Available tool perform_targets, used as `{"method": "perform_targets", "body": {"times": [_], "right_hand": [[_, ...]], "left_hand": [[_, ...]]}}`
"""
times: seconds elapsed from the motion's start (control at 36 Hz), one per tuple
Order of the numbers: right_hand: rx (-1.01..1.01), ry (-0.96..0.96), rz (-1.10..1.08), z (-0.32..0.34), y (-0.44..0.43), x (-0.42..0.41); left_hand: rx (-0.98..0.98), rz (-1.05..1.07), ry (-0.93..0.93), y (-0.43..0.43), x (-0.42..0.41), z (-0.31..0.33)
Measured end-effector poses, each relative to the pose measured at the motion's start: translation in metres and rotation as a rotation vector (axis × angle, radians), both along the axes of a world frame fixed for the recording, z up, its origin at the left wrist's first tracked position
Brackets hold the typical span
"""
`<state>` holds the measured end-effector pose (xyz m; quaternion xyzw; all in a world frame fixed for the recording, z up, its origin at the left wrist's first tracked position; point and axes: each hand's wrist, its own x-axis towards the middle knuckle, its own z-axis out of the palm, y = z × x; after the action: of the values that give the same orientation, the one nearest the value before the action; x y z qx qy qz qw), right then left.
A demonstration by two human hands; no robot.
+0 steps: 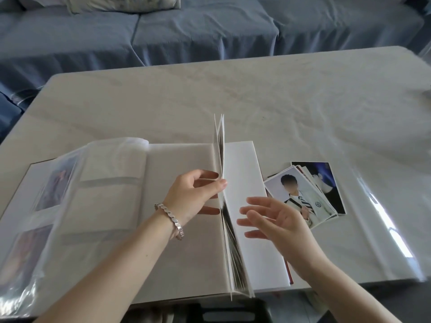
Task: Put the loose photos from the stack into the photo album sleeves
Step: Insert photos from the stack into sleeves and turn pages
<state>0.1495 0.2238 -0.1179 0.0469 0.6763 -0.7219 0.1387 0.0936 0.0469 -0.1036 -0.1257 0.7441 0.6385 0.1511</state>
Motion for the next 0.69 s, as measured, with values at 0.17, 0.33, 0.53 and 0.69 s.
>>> {"method": "perform_targets", "body": {"times": [0.17, 0.33, 0.53, 0.69], "right_hand": [[0.001, -0.027, 0.057, 0.002, -0.003, -0.001], [0.060, -0.065, 0.020, 0.001, -0.001, -0.003], [0.265, -0.019, -0.081, -0.009, 0.012, -0.006], [0.531, 0.022, -0.067, -0.028, 0.028, -0.013]], "left_hand": [[0.052, 0.037, -0.035, 0.002, 0.002, -0.002], [0.073, 0.043, -0.026, -0.002, 0.003, -0.004], [-0.226, 0.082, 0.166, -0.024, 0.007, -0.022], [-0.504, 0.148, 0.222, -0.050, 0.013, -0.039]]}}
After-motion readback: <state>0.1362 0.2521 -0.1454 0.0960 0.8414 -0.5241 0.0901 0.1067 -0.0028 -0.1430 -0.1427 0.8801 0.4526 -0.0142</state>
